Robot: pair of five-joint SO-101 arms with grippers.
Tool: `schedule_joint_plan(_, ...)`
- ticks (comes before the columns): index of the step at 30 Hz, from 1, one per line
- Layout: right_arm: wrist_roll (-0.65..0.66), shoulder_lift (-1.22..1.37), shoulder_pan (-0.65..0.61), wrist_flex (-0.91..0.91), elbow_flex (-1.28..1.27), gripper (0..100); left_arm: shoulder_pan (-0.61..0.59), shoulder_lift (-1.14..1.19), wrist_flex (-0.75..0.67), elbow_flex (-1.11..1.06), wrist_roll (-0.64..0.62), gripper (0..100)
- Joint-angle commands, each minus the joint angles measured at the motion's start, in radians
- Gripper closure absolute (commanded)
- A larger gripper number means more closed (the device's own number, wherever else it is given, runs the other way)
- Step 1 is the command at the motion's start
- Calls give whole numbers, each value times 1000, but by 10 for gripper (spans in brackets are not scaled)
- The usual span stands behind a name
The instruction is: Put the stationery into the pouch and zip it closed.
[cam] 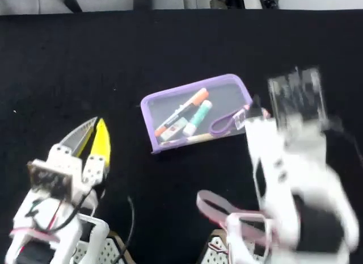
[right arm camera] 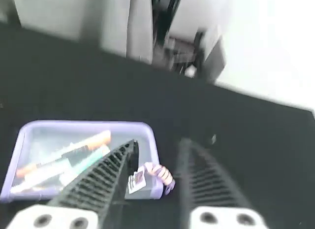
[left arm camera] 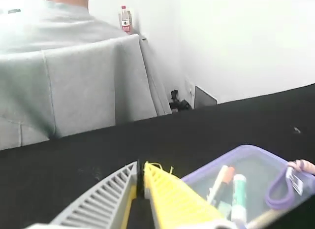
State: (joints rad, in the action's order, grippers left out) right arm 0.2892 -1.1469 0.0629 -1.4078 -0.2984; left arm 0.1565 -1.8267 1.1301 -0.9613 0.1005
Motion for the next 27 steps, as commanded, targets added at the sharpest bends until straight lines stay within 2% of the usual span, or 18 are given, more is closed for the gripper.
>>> schedule_joint_plan(1, -15, -315, 11, -5, -137, 971, -8, -2, 216, 217, -9, 970)
schedule_joint_plan(8, -5, -750, 11, 23, -478, 970, -8, -2, 437, 344, -2, 970)
schedule_joint_plan(14, 48, -728, 3, 51, -628, 970, -7, -2, 448, 278, -2, 970)
schedule_joint_plan(20, 84, -750, 9, 133, -940, 970, -15, -2, 278, 25, -2, 970)
schedule_joint_plan(23, 83, -746, 12, 166, -1087, 970, -107, 0, 109, -219, -8, 970)
schedule_joint_plan(27, 81, -746, 12, 166, -1193, 971, -305, 0, -140, -533, -54, 970)
